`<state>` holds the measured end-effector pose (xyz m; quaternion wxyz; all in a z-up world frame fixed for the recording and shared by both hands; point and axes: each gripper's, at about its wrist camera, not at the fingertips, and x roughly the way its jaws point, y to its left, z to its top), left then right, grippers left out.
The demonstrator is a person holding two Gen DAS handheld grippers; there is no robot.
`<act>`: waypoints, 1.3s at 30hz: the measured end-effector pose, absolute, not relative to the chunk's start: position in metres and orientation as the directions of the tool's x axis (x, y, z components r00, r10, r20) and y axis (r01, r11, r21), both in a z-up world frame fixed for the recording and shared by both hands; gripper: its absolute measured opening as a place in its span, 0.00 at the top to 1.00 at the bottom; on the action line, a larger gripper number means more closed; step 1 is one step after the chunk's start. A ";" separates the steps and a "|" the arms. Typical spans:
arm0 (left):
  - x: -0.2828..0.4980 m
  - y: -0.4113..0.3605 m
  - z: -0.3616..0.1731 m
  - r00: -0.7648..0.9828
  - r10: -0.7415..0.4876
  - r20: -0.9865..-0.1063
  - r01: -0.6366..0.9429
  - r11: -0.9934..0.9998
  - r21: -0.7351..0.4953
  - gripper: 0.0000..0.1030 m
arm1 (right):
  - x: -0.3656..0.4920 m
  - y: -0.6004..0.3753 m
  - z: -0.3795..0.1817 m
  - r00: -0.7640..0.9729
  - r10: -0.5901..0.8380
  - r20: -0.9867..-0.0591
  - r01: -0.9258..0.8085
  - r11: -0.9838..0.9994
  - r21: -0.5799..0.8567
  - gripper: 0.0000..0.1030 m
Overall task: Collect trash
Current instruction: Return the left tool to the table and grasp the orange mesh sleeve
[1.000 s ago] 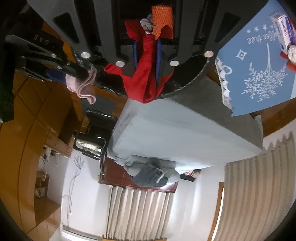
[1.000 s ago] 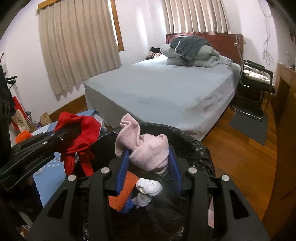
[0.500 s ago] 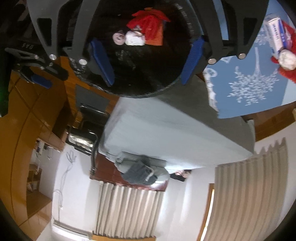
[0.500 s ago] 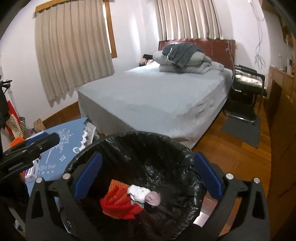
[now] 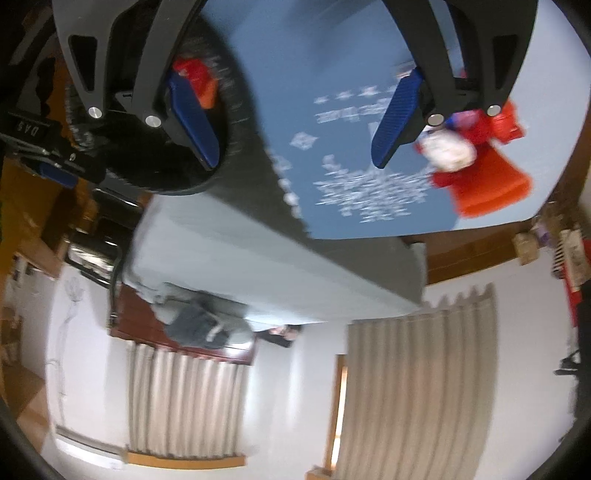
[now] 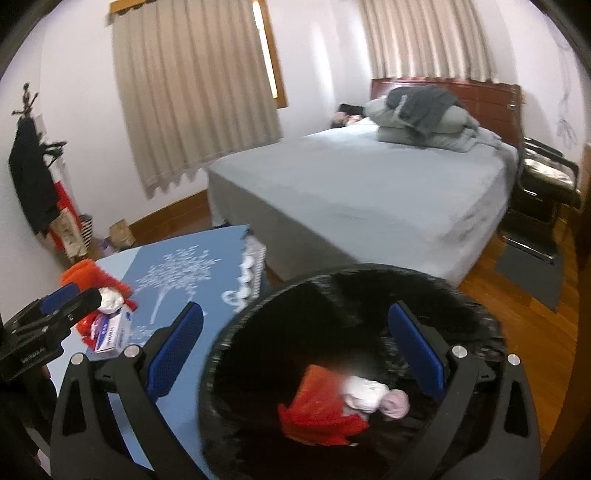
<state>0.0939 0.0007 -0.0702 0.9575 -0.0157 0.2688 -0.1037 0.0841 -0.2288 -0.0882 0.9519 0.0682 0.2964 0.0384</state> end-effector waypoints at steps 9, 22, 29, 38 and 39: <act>0.092 0.083 -0.085 0.845 -0.054 -0.531 0.015 0.997 -0.078 0.19 | 0.118 -0.155 -0.090 0.789 0.213 -0.576 -0.154 0.977 0.151 0.05; 0.122 0.174 -0.110 0.830 0.059 -0.555 -0.109 0.992 -0.057 0.25 | 0.165 -0.064 -0.096 0.739 0.294 -0.606 -0.274 0.953 0.127 0.05; 0.147 0.187 -0.120 0.824 0.014 -0.567 -0.053 0.997 -0.053 0.30 | 0.186 -0.032 -0.106 0.711 0.302 -0.635 -0.301 0.947 0.113 0.05; 0.173 0.190 -0.125 0.821 -0.075 -0.567 0.050 0.997 -0.060 0.44 | 0.202 -0.019 -0.117 0.688 0.297 -0.662 -0.306 0.946 0.107 0.05; 0.174 0.189 -0.126 0.818 -0.084 -0.569 0.059 0.996 -0.061 0.48 | 0.204 -0.018 -0.118 0.684 0.296 -0.666 -0.304 0.946 0.108 0.05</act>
